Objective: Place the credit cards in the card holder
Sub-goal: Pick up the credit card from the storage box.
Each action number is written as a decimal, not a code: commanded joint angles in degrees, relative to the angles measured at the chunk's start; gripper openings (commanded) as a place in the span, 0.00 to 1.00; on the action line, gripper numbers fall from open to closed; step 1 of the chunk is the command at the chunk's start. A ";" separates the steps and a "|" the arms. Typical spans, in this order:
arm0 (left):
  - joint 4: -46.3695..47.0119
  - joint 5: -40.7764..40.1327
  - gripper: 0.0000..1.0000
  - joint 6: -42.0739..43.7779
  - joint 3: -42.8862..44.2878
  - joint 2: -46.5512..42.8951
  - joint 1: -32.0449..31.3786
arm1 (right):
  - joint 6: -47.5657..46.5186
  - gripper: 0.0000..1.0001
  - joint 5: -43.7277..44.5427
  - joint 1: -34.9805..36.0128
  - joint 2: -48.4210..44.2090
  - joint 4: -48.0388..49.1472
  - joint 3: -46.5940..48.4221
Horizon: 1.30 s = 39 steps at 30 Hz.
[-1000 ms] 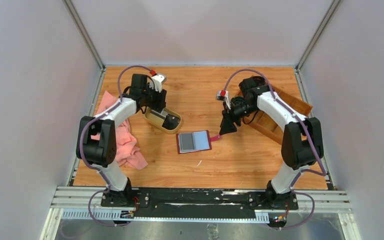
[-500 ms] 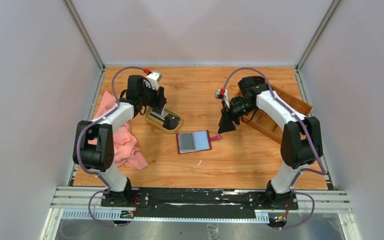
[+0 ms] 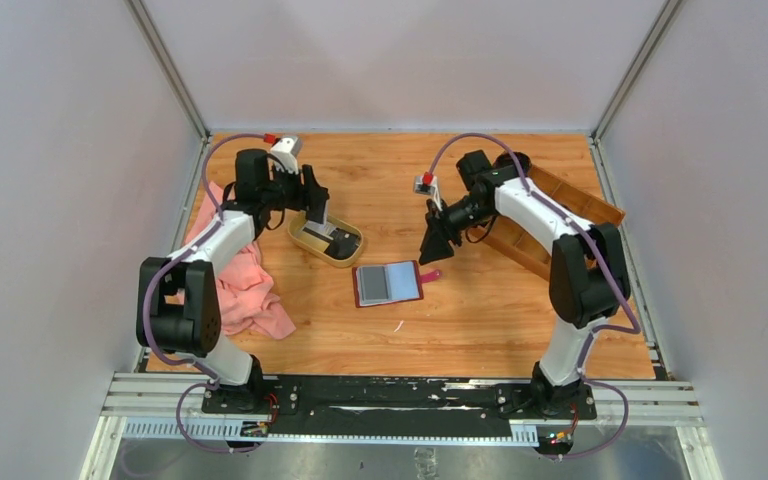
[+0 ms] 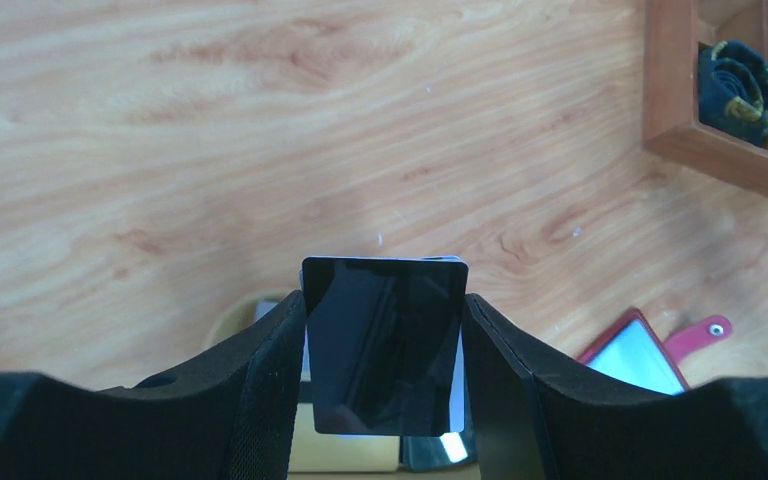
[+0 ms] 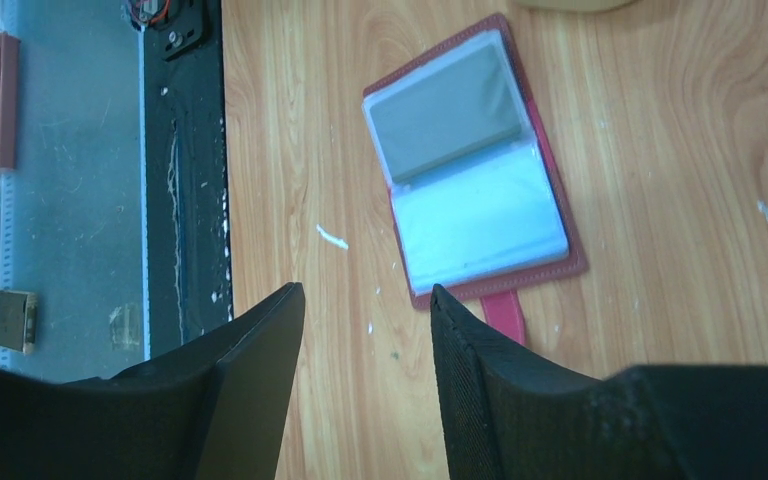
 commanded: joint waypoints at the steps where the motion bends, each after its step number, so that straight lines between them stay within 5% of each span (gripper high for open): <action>1: 0.81 5.35 0.47 -4.98 -3.41 -1.59 0.66 | 12.75 0.53 -1.55 4.36 3.68 9.50 3.11; 14: 4.34 7.72 0.46 -13.50 -7.82 -0.87 0.63 | 56.28 0.53 1.90 13.88 19.31 45.81 16.53; 39: 5.73 9.21 0.45 -16.65 -5.93 4.58 1.33 | 63.59 0.43 8.54 16.28 30.82 45.17 24.14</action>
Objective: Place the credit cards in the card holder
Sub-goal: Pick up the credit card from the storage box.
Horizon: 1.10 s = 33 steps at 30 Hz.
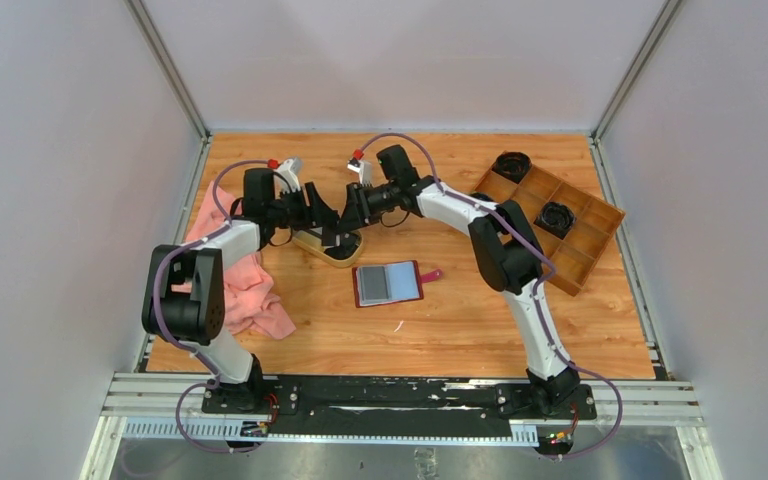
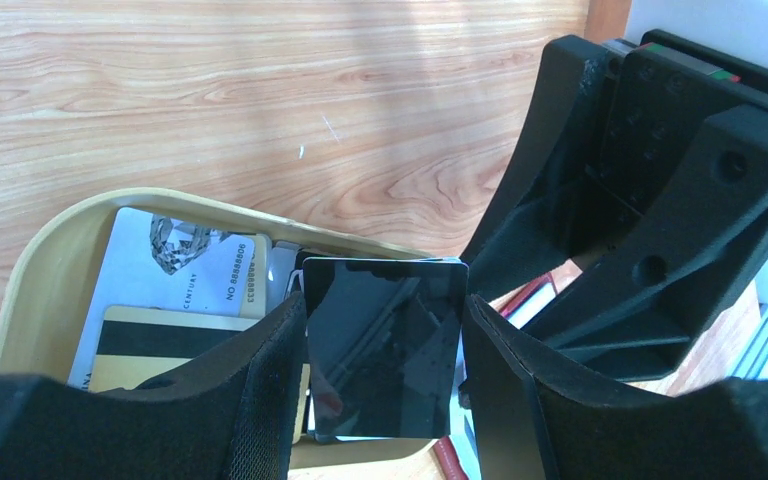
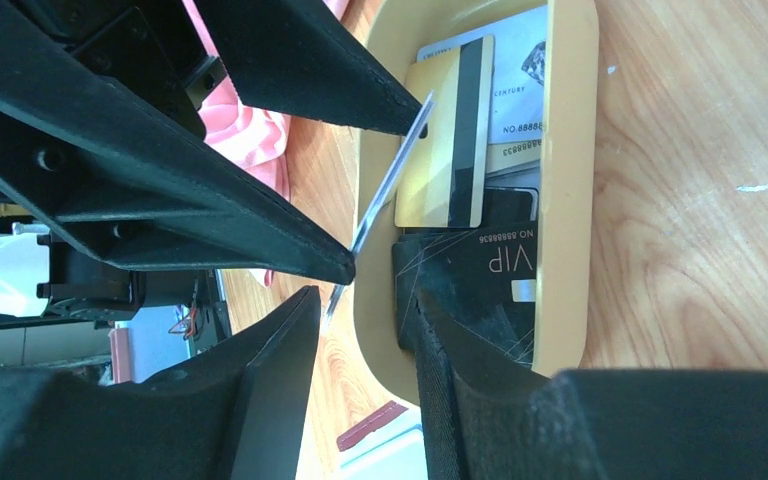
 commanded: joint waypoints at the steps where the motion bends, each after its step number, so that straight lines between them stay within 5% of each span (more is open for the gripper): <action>1: 1.34 1.19 0.45 -0.49 1.72 0.94 0.75 | 1.28 0.41 0.72 1.23 1.28 -0.30 1.15; 33: 1.62 1.30 0.44 -1.32 2.59 1.67 1.52 | 1.55 0.34 1.86 1.36 1.45 -0.64 -0.62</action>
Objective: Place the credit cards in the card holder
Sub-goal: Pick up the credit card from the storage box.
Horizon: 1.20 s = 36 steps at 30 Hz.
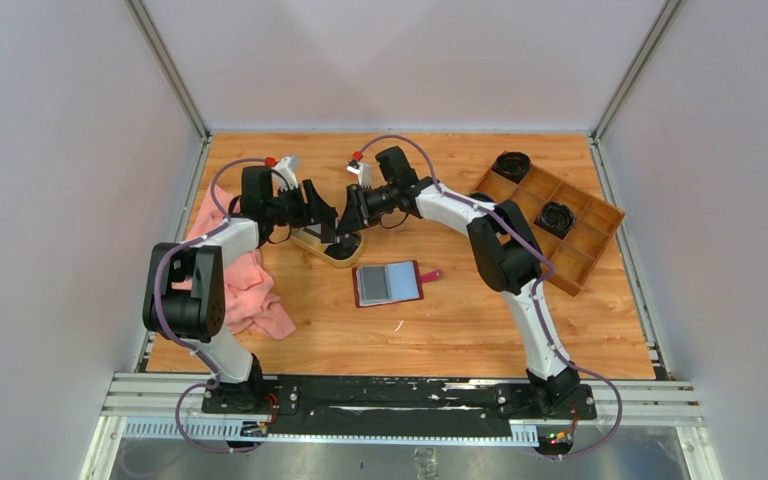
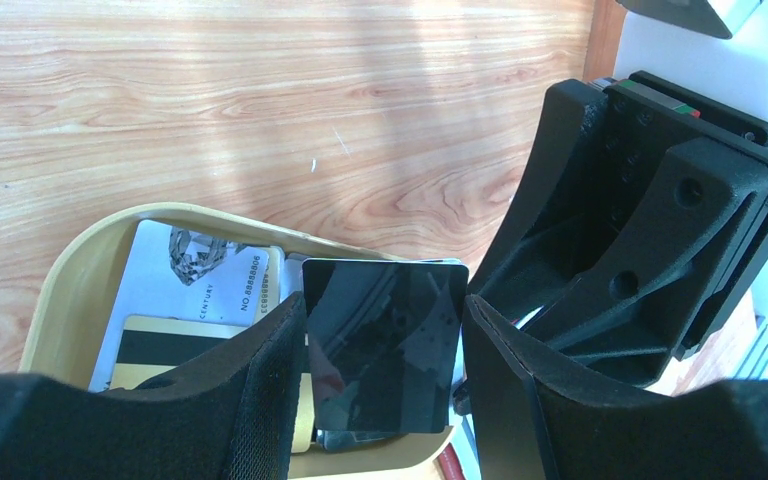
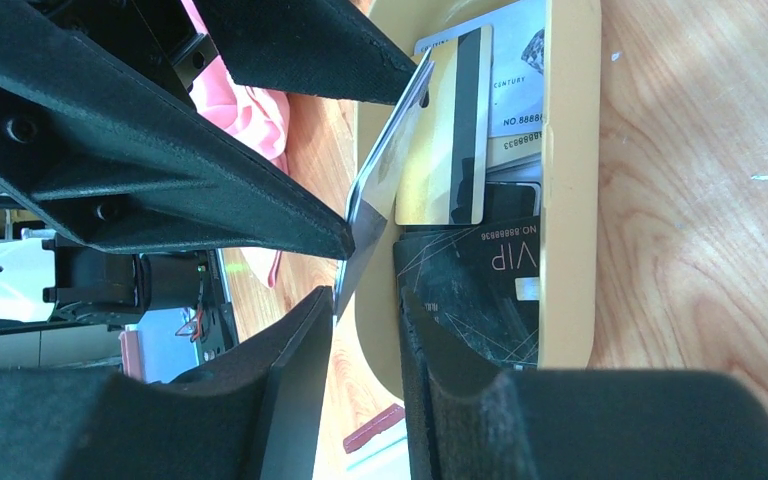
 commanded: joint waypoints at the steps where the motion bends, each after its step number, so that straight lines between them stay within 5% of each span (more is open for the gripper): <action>1: 1.55 1.12 0.44 -0.69 1.42 0.58 0.54 | -0.03 0.33 1.71 0.98 0.92 -0.70 -0.41; 6: 1.77 1.05 0.44 -1.05 1.35 0.64 0.60 | 0.69 0.27 2.28 0.98 1.25 -0.78 -0.34; 36: 1.82 0.77 0.44 -1.32 1.26 0.74 0.68 | 1.52 0.32 1.44 0.86 0.51 0.89 -3.29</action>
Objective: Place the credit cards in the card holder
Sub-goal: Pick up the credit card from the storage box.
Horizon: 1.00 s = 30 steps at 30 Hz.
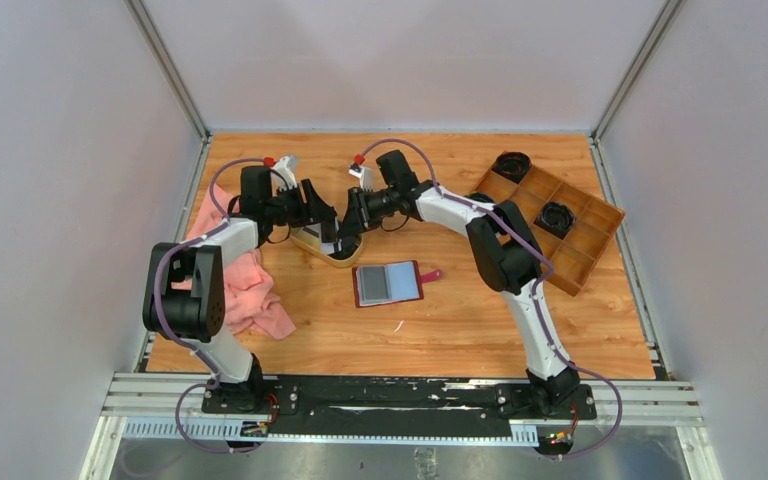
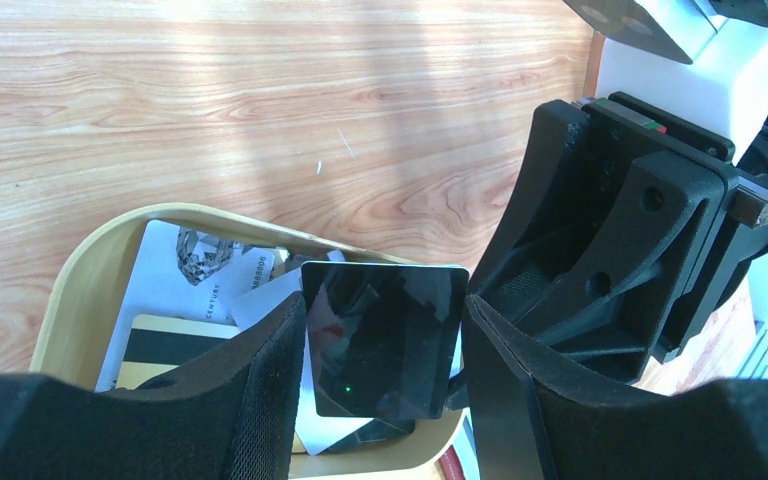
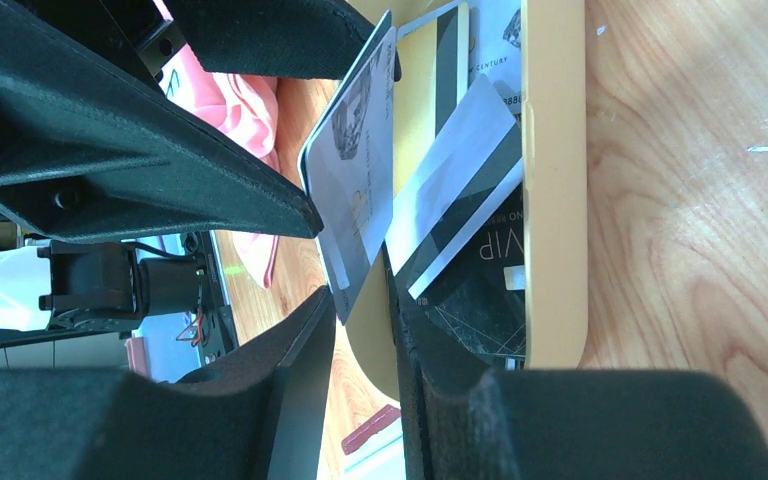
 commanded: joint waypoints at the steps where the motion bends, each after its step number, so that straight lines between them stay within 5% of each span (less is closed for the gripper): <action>1: 1.61 0.94 0.44 -0.83 1.27 0.84 0.32 | -0.13 0.32 0.55 0.84 0.59 -0.46 -1.30; 7: 1.62 1.97 0.44 -1.00 1.39 1.46 0.35 | -0.32 0.28 0.32 0.79 0.74 -0.42 -0.82; 18: 1.61 2.39 0.45 -1.14 1.53 2.41 0.32 | -0.91 0.01 0.24 0.82 1.70 -0.63 0.33; 30: 1.66 -0.17 0.61 -1.66 0.75 2.34 0.59 | -3.04 0.00 1.75 0.53 0.61 -2.51 0.17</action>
